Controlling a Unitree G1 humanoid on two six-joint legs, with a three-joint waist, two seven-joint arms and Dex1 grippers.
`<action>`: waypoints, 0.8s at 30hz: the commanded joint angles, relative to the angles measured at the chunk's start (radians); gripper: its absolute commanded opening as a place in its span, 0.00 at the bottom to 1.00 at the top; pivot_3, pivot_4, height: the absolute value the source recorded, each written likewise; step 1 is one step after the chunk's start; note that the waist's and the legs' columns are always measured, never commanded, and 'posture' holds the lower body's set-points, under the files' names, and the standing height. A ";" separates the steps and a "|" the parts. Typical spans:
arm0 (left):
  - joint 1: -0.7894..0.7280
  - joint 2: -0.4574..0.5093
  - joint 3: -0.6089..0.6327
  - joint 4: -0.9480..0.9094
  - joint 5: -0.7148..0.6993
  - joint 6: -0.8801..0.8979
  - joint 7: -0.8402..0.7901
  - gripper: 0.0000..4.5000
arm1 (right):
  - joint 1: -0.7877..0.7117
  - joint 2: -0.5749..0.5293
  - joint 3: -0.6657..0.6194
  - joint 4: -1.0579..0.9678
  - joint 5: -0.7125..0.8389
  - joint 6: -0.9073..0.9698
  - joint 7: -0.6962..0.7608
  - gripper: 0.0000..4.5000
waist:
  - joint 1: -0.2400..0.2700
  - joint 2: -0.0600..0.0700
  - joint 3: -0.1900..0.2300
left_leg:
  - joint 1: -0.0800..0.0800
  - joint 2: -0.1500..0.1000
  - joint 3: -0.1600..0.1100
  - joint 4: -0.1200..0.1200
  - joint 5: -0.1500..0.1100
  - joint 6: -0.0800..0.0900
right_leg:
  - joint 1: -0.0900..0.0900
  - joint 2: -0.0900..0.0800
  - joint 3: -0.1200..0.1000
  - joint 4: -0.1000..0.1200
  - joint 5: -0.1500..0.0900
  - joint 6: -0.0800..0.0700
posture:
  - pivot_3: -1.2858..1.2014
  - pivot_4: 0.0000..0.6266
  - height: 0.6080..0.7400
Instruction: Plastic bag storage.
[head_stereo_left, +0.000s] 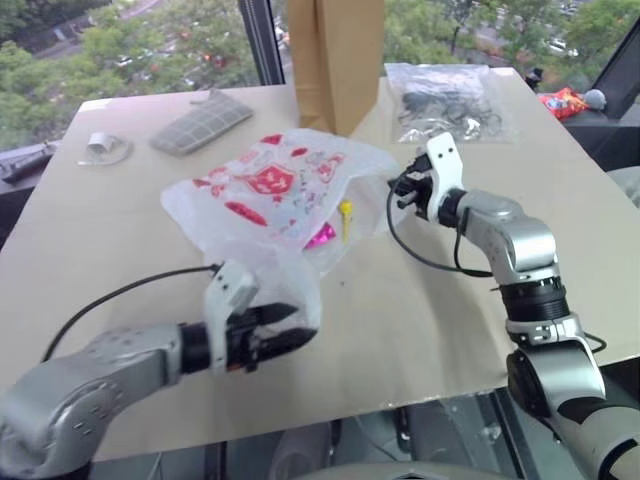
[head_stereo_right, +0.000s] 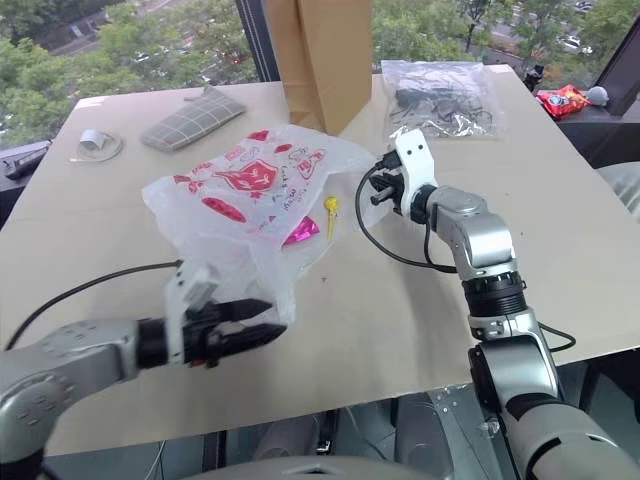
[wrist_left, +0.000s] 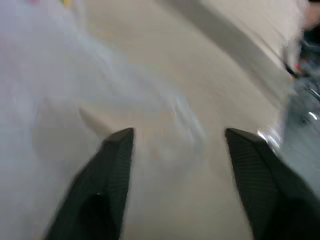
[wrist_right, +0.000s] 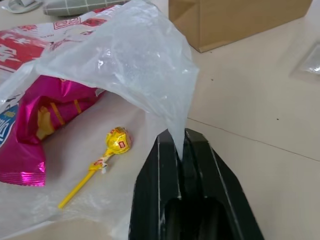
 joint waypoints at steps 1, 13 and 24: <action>-0.080 -0.078 -0.059 0.047 0.022 -0.060 0.039 0.28 | -0.018 0.009 -0.045 -0.036 0.036 -0.011 -0.007 0.00 | -0.001 0.000 0.000 | 0.000 0.000 0.000 0.000 0.000 0.000 | 0.000 0.000 0.000 0.000 0.000 0.000 | 0.52 0.24 1.00; -0.663 -0.103 0.225 0.525 -0.788 -0.178 0.389 0.01 | -0.248 -0.025 -0.466 -0.130 0.481 0.235 -0.102 0.00 | 0.006 0.000 0.001 | -0.004 0.002 -0.004 0.005 0.000 0.000 | 0.000 0.000 -0.005 -0.003 0.001 0.000 | 0.52 0.24 1.00; -1.197 -0.143 0.140 1.126 -0.393 -0.326 0.157 0.01 | -0.534 -0.199 -0.492 -0.015 0.448 0.063 -0.166 0.00 | -0.002 0.000 0.000 | -0.004 -0.003 -0.002 -0.001 0.000 0.000 | -0.001 0.000 -0.004 -0.005 0.001 0.001 | 0.52 0.24 1.00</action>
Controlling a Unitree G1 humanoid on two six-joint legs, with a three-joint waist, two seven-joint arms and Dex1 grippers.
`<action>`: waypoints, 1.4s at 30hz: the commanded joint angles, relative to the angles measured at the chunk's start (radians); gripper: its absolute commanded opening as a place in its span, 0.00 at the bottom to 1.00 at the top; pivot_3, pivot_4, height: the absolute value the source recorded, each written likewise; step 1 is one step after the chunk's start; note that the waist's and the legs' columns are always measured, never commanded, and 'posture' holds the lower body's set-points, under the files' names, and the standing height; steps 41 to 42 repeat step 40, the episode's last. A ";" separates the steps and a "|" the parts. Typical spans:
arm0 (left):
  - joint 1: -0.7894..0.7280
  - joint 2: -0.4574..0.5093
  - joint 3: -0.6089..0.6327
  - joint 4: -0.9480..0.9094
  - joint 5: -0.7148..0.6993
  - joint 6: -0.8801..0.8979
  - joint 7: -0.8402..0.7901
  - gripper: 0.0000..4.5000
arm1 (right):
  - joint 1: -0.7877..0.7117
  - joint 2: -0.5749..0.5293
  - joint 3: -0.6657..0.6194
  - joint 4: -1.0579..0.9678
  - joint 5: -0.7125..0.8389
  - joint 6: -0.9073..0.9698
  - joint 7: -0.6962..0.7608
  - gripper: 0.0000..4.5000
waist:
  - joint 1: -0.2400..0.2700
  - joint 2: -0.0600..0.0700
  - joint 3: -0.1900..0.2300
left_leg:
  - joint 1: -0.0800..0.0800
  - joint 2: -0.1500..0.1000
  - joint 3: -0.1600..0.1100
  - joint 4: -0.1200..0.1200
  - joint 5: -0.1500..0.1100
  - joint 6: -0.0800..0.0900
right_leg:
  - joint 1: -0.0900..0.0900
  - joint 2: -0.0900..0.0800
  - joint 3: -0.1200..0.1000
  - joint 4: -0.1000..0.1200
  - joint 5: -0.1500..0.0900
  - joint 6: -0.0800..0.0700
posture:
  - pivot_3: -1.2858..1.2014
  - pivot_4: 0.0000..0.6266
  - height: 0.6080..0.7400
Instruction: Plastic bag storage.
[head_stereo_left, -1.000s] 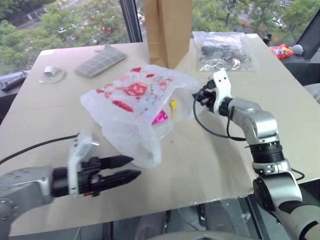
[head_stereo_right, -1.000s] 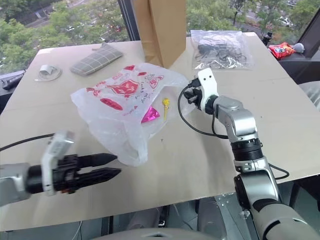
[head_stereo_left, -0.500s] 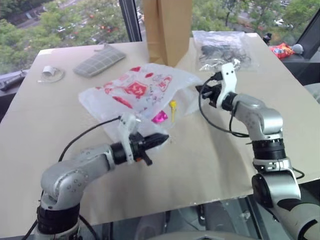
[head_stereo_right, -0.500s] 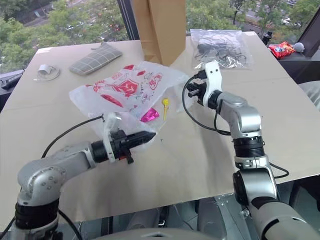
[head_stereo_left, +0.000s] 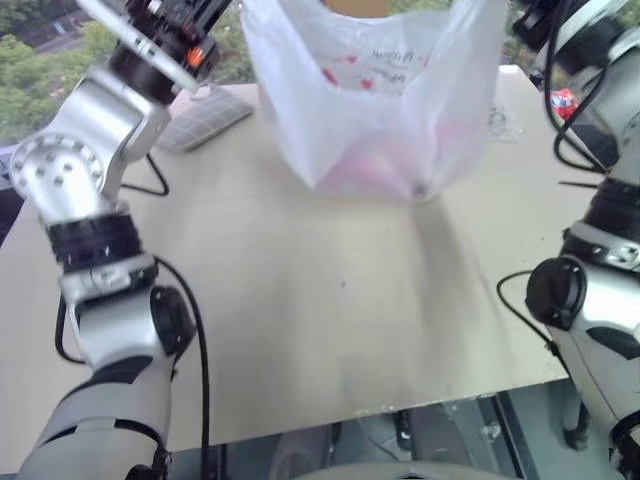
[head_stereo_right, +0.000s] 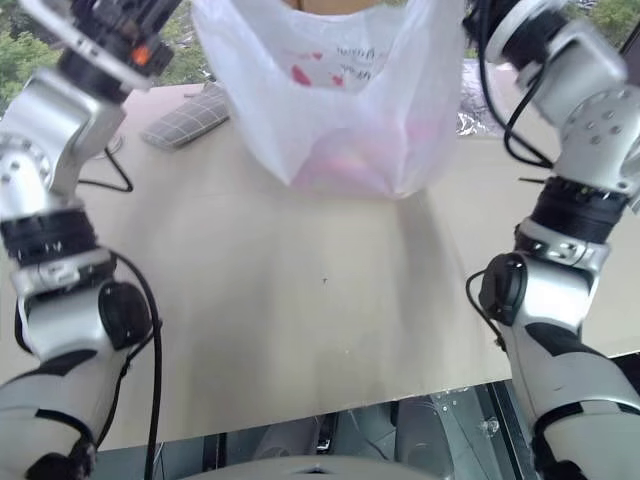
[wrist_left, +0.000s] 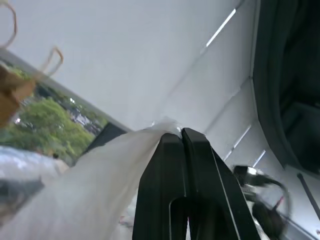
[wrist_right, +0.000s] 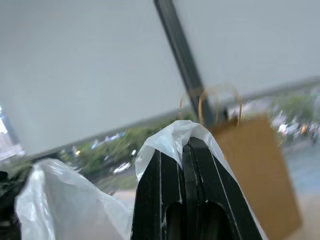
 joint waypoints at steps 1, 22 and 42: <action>-0.071 -0.027 -0.025 0.089 0.107 -0.022 -0.096 0.01 | -0.032 -0.072 -0.004 -0.036 -0.021 -0.060 -0.013 0.00 | -0.001 0.000 0.000 | 0.000 0.000 0.000 -0.001 0.000 0.000 | 0.000 0.000 0.000 0.000 0.000 0.000 | 0.52 0.24 1.00; 0.726 -0.012 -0.264 -0.600 0.608 -0.178 -0.324 0.55 | 1.262 -0.231 0.145 -0.936 -0.232 -0.057 -0.068 0.69 | -0.008 0.000 -0.001 | 0.008 0.006 0.009 0.001 -0.002 0.005 | 0.005 0.005 0.013 0.000 0.002 0.003 | 0.52 0.24 1.00; 1.091 0.153 -0.116 -0.766 0.690 -0.220 -0.431 0.97 | 1.801 -0.245 -0.170 -1.111 -0.105 -0.174 0.221 1.00 | 0.016 -0.001 -0.001 | 0.021 0.012 0.011 0.002 -0.005 0.008 | 0.017 0.007 0.011 -0.002 -0.002 0.004 | 0.52 0.24 1.00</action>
